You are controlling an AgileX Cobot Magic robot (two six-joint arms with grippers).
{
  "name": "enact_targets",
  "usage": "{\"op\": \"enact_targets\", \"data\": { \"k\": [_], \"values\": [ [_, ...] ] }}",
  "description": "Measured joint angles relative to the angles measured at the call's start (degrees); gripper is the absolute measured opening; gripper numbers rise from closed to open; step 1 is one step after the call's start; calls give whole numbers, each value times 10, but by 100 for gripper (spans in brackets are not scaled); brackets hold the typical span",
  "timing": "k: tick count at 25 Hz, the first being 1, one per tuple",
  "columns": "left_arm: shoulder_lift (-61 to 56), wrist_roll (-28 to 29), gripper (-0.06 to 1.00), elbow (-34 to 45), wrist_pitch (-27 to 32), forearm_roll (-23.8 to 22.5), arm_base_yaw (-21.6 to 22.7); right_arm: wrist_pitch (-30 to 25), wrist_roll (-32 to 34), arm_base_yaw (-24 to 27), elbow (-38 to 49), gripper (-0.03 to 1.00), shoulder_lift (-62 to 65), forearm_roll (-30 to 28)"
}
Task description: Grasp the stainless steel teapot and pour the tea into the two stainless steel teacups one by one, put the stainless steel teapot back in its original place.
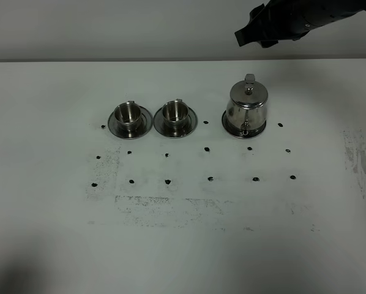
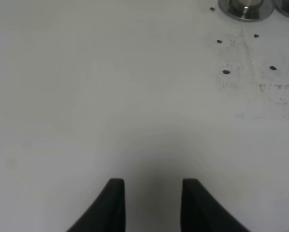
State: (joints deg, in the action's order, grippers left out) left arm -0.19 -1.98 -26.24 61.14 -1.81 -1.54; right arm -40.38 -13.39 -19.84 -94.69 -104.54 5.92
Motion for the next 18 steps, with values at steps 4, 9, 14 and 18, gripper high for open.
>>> {"op": "enact_targets", "data": {
  "k": [4, 9, 14, 18],
  "values": [
    [0, 0, 28, 0, 0, 0, 0, -10, 9, 0, -1, 48, -12, 7],
    [0, -1, 28, 0, 0, -1, 0, -11, 15, 0, -2, 48, -51, 7],
    [0, -1, 28, 0, 0, -1, 0, 0, 38, -3, -41, 48, -89, -13],
    [0, -1, 28, 0, 1, -1, 0, -41, 65, 0, -138, 48, -146, -54]
  ]
}}
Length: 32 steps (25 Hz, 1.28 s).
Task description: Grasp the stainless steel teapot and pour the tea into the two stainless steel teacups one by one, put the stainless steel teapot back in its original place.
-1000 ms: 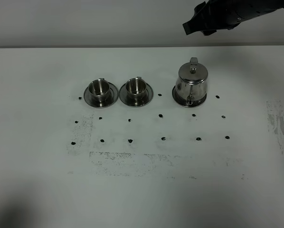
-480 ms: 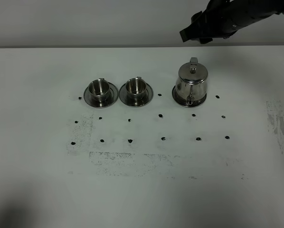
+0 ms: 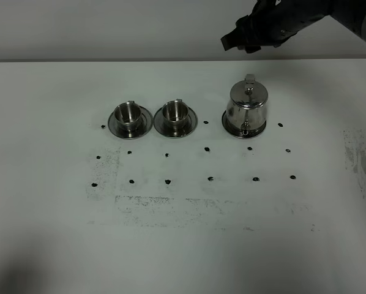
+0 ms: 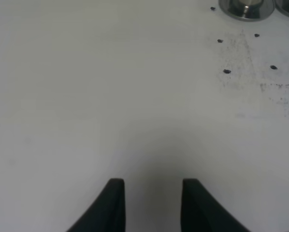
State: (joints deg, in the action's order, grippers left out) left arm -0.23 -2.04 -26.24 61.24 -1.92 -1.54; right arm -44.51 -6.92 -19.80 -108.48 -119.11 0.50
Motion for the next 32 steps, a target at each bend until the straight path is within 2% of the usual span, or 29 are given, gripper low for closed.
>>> {"op": "enact_targets", "data": {
  "k": [5, 9, 20, 26, 32],
  "values": [
    [0, 0, 28, 0, 0, 0, 0, -96, 23, 1, -147, 48, -105, -32],
    [0, 0, 28, 0, 0, 0, 0, -136, 25, -4, -211, 48, -165, -33],
    [0, 0, 28, 0, 0, 0, 0, -140, 25, -8, -221, 48, -201, -46],
    [0, 0, 28, 0, 0, 0, 0, -146, 24, -9, -222, 48, -208, -77],
    [0, 0, 28, 0, 0, 0, 0, -174, 24, -9, -226, 48, -213, -171]
  ]
}}
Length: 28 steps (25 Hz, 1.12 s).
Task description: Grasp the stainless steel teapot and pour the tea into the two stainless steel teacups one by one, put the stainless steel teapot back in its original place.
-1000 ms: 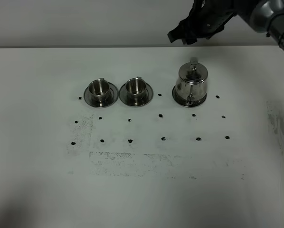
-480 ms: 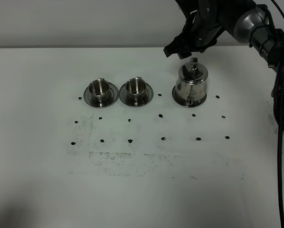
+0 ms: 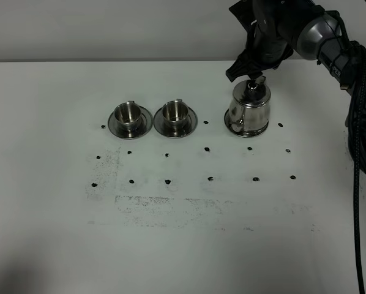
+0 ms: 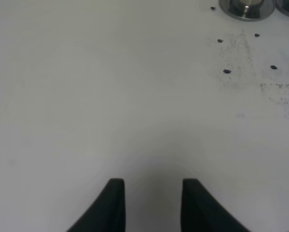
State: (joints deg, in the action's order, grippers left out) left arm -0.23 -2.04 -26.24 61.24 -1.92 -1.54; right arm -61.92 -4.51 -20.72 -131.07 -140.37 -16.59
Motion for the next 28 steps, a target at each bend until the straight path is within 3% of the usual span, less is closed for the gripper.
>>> {"op": "enact_targets", "data": {
  "k": [6, 11, 19, 24, 28],
  "values": [
    [0, 0, 28, 0, 0, 0, 0, -69, 0, 0, -1, 48, 2, -89],
    [0, -1, 28, 0, 0, 0, 0, -78, 0, 0, -1, 48, 22, -100],
    [0, -1, 28, 0, 0, 0, 0, -78, 15, 0, -1, 48, 50, -73],
    [0, -1, 28, 0, 0, 0, 0, -67, 23, 13, 6, 48, 69, -4],
    [0, -1, 28, 0, 0, 0, 0, -6, 27, 25, 94, 48, 119, 31]
  ]
}}
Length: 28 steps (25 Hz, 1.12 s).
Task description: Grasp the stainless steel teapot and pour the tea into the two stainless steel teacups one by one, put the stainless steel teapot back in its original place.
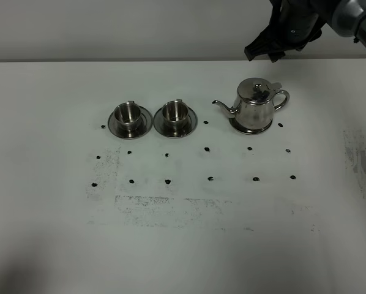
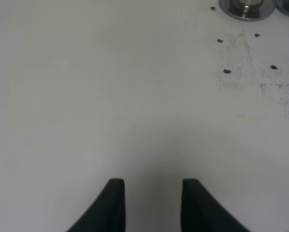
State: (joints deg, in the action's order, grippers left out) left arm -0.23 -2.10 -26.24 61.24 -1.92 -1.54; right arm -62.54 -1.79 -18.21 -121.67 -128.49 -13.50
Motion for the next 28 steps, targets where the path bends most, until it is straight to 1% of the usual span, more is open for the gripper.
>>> {"op": "enact_targets", "data": {
  "k": [3, 6, 7, 10, 13, 16, 21, 25, 28],
  "values": [
    [0, 0, 28, 0, 0, 0, 0, 89, 2, 10, 111, 48, 67, 15],
    [0, 0, 28, 0, 0, 0, 0, 206, 4, 28, 219, 48, 128, 30],
    [0, 0, 28, 0, 0, 0, 0, 235, 3, 35, 249, 48, 137, 36],
    [0, 0, 28, 0, 0, 0, 0, 314, 3, 53, 303, 48, 144, 52],
    [0, 0, 28, 0, 0, 0, 0, 362, 3, 60, 321, 48, 128, 63],
    [0, 0, 28, 0, 0, 0, 0, 395, 3, 60, 323, 48, 111, 75],
    [0, 0, 28, 0, 0, 0, 0, 424, 3, 60, 323, 48, 80, 88],
    [0, 0, 28, 0, 0, 0, 0, 426, 3, 60, 323, 48, 65, 96],
    [0, 0, 28, 0, 0, 0, 0, 416, 1, 60, 323, 48, 61, 98]
  ]
}}
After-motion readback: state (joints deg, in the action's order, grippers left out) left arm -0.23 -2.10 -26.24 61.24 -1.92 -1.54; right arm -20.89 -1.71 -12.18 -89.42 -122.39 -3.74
